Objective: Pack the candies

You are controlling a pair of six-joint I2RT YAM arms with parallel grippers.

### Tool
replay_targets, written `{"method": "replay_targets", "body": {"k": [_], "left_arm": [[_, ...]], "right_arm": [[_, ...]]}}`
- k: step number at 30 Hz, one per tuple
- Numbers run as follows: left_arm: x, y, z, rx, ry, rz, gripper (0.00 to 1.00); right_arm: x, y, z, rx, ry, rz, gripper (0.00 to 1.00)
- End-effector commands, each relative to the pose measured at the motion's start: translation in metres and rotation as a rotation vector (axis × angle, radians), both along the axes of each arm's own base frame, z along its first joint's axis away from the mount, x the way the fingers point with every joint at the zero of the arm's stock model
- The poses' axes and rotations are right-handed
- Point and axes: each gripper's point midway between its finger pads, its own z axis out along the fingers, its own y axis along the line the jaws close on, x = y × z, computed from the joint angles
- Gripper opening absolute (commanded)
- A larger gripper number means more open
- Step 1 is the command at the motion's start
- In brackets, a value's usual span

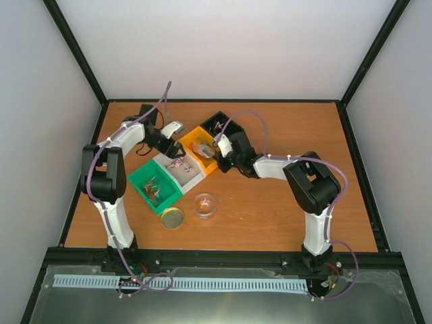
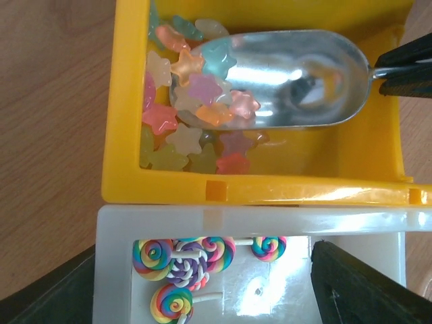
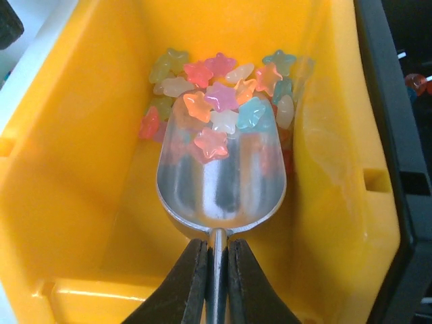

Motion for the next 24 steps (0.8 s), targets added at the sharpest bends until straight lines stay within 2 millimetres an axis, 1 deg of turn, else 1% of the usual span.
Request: {"method": "replay_targets", "body": {"k": [1,5,9,13,20,24], "left_arm": [[0.009,-0.004,0.020,-0.061,-0.010,-0.003,0.82],[0.012,0.000,0.036,-0.115,0.000,0.027,0.90],[0.015,0.006,0.050,-0.149,-0.008,0.057,0.99],[0.014,0.009,0.056,-0.150,-0.017,0.068,1.00],[0.015,0.015,0.054,-0.139,-0.006,0.087,1.00],[0.017,0.016,0.055,-0.134,0.002,0.095,1.00]], "right_arm": [[0.002,0.007,0.024,0.094,-0.072,-0.001,0.03],[-0.003,0.007,0.036,0.139,-0.125,0.025,0.03],[-0.005,0.003,0.045,0.173,-0.153,0.035,0.03],[-0.007,0.002,0.057,0.198,-0.159,0.044,0.03],[-0.015,0.001,0.077,0.212,-0.124,0.052,0.03],[-0.023,-0.005,0.079,0.207,-0.141,0.057,0.03]]}}
